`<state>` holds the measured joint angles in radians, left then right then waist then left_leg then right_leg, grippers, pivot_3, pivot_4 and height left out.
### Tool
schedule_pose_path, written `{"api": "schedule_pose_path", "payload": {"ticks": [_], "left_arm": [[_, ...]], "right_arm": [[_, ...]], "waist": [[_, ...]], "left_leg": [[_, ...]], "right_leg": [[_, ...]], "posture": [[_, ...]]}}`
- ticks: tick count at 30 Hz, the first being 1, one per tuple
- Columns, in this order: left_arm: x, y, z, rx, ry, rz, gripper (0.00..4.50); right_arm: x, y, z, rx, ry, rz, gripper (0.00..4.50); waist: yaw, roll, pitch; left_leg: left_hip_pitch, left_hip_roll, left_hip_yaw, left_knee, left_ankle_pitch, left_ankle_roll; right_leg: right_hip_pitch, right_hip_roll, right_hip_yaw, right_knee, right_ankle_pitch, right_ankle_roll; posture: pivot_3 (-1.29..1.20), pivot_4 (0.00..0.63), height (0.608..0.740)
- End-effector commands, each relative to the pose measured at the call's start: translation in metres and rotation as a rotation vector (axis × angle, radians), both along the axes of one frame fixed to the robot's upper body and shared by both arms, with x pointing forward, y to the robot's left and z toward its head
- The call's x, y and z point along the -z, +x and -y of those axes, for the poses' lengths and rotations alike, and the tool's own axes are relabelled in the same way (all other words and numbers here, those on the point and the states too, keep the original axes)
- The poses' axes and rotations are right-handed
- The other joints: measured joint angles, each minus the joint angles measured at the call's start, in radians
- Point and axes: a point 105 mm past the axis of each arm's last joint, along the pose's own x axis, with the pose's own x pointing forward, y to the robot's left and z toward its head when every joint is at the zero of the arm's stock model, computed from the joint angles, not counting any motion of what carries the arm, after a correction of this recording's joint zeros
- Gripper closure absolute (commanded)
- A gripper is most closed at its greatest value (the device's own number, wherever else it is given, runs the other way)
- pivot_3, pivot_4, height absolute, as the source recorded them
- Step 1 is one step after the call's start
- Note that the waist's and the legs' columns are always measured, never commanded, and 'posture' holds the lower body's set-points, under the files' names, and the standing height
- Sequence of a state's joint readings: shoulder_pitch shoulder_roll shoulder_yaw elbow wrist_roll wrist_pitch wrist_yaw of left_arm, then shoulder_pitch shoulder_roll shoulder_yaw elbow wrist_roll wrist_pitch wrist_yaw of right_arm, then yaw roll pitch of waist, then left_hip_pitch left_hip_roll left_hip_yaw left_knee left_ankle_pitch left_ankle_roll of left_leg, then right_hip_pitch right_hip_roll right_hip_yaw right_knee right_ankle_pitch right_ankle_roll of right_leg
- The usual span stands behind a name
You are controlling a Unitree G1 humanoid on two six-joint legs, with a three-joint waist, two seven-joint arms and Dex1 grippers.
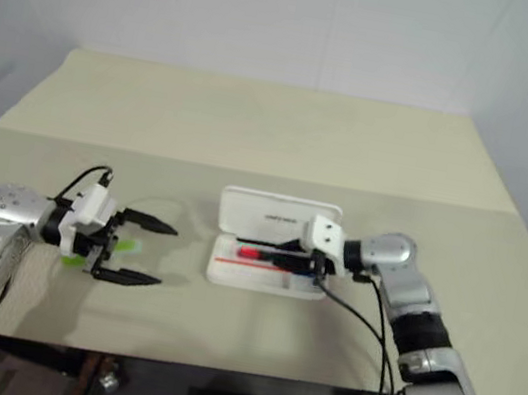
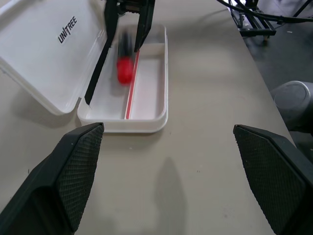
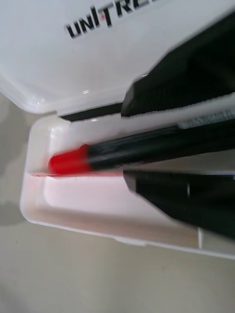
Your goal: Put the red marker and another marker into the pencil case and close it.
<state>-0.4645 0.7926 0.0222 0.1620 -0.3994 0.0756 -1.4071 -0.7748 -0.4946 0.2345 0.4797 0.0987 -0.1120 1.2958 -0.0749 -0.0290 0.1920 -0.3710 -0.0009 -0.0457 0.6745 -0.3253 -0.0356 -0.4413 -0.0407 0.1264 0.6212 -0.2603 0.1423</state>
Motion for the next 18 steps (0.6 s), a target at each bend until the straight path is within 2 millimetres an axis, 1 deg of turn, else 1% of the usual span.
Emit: {"api": "schedule_pose_path", "payload": {"ticks": [1,5,8,11,13,15,18], "left_arm": [[-0.010,-0.002,0.003,0.012,-0.016,0.045,0.00],[-0.010,-0.002,0.003,0.008,-0.018,0.046,0.00],[-0.010,-0.003,0.001,0.002,-0.015,0.046,0.00],[-0.008,-0.003,-0.009,-0.028,0.006,0.050,0.00],[-0.007,-0.001,-0.025,-0.091,0.031,0.078,0.00],[-0.006,0.002,-0.042,-0.153,0.050,0.094,0.00],[0.001,0.002,-0.078,-0.267,0.089,0.074,0.00]], "right_arm": [[-0.015,-0.002,-0.003,-0.021,0.037,0.043,1.45],[-0.034,-0.021,-0.006,-0.077,0.120,0.032,0.03],[-0.046,-0.039,-0.007,-0.112,0.161,0.002,0.03],[-0.052,-0.059,-0.002,-0.127,0.169,-0.034,0.03],[-0.054,-0.069,0.006,-0.107,0.176,-0.055,0.03],[-0.054,-0.075,0.014,-0.075,0.177,-0.064,0.03],[-0.052,-0.077,0.031,0.013,0.178,-0.085,0.03]], "waist": [[-0.003,0.000,0.000],[-0.005,0.000,0.000],[-0.004,0.000,0.000],[0.000,0.000,0.000],[0.002,0.000,0.000],[0.003,0.000,0.000],[0.004,0.000,0.000]], "left_leg": [[0.000,0.000,0.000,0.000,0.000,0.000],[0.000,0.000,-0.001,0.000,0.000,0.000],[-0.001,0.000,-0.003,-0.001,0.000,0.000],[-0.001,0.000,-0.006,-0.001,0.000,0.000],[-0.001,-0.001,-0.009,-0.002,0.000,0.000],[0.000,-0.001,-0.009,-0.003,0.000,0.000],[0.000,-0.001,-0.009,-0.003,0.000,0.000]], "right_leg": [[0.000,0.000,-0.001,0.000,0.000,0.000],[0.000,-0.001,-0.005,0.000,0.000,0.000],[0.000,-0.003,-0.010,0.000,0.000,-0.001],[0.000,-0.005,-0.012,0.000,-0.001,-0.001],[0.000,-0.005,-0.012,0.000,-0.001,-0.001],[0.000,-0.005,-0.013,-0.001,-0.001,-0.002],[0.000,-0.005,-0.013,-0.001,-0.001,-0.002]], "posture": [[0.00,0.150,0.740],[0.00,0.150,0.740],[0.00,0.150,0.740],[0.00,0.150,0.740],[0.00,0.150,0.740],[0.00,0.150,0.740],[0.00,0.150,0.740]]}}
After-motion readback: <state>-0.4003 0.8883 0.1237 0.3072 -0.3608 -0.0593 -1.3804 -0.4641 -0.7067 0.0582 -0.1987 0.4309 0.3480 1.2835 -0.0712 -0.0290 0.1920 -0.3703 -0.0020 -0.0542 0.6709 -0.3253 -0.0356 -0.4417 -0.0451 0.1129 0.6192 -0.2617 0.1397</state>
